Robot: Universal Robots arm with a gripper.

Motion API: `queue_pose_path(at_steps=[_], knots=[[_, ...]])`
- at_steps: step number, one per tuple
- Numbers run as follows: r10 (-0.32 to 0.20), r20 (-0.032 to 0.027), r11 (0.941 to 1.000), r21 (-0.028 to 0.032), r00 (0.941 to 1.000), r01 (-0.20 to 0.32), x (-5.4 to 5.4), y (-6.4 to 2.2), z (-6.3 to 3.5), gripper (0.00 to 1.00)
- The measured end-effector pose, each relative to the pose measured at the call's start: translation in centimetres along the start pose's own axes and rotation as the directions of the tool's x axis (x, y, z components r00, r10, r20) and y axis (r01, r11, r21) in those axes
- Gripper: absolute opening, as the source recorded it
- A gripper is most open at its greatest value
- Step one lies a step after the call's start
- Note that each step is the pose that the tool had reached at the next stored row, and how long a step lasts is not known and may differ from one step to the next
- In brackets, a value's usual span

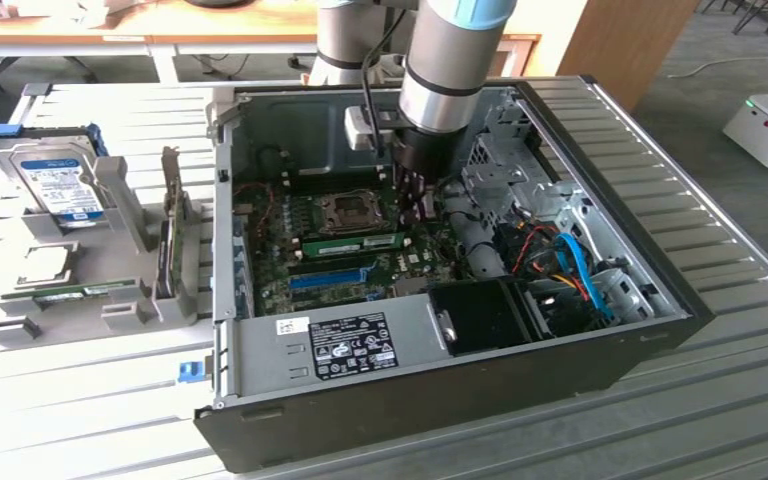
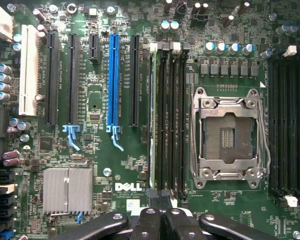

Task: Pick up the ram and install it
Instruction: 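Press down the ram until it locks into place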

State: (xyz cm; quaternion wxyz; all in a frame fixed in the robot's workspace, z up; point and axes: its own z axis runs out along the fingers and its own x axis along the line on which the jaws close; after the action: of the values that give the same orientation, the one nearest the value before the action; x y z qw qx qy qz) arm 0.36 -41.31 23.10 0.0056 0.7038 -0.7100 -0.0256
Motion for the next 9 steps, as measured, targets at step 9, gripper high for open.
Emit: queue_pose_path(at_steps=[9], knots=[[0.0,0.0,1.0,0.0,1.0,0.0,0.01,-0.01,0.37,0.11]])
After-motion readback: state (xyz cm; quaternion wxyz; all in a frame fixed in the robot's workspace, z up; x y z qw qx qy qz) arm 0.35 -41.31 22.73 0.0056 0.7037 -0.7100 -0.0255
